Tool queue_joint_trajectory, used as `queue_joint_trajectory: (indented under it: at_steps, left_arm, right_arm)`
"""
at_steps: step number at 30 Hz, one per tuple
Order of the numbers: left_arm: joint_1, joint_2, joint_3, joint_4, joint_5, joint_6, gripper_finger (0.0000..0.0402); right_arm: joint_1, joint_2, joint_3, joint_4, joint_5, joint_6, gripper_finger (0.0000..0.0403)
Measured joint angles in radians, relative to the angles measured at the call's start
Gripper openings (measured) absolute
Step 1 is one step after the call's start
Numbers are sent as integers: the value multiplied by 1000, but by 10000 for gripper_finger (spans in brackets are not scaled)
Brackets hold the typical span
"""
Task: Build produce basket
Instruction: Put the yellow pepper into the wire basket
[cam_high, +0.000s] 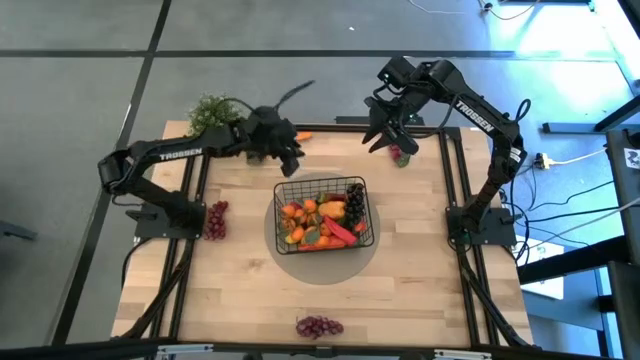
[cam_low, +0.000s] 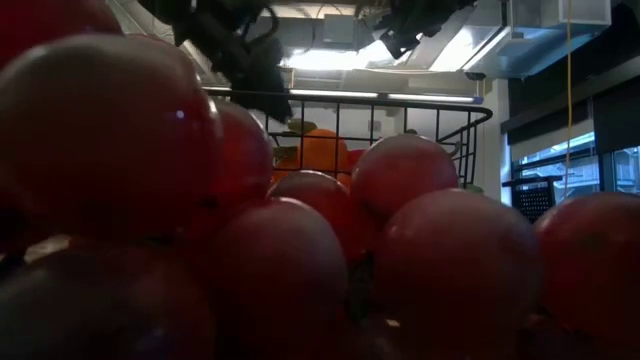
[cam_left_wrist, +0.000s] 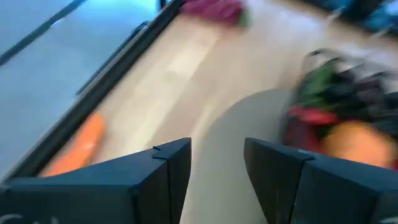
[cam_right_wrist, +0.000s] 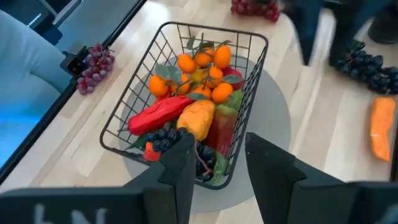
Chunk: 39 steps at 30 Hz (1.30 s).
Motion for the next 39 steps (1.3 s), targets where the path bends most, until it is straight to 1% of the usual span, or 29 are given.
queue_joint_trajectory:
  at_steps: [1,4,6,13,19,22,25,29,32,35,39]
  left_arm:
    - [24,7,0,-13,0,42,136]
    - [85,40,0,-46,1,235,136]
    - [125,56,-1,-51,7,322,135]
    - [267,137,-1,-60,5,472,136]
    - [354,227,-1,-50,9,602,134]
    - [378,283,-1,-34,9,654,134]
    - [387,338,-1,-5,10,742,134]
    - [386,378,-1,42,8,836,134]
    - [386,386,-1,80,1,860,134]
    - [386,387,-1,93,0,853,134]
    - [386,387,-1,93,27,840,134]
  right_arm:
    - [0,0,0,2,-3,0,129]
    - [6,0,0,17,0,-2,129]
    - [7,0,0,48,8,-3,129]
    - [7,0,0,112,11,0,129]
    - [7,2,0,190,12,3,129]
    - [7,8,0,227,8,3,129]
    - [7,16,0,243,3,3,129]
    - [7,34,0,260,1,10,129]
    - [7,53,0,276,2,63,129]
    - [7,73,0,279,7,107,129]
    - [6,92,0,282,26,127,129]
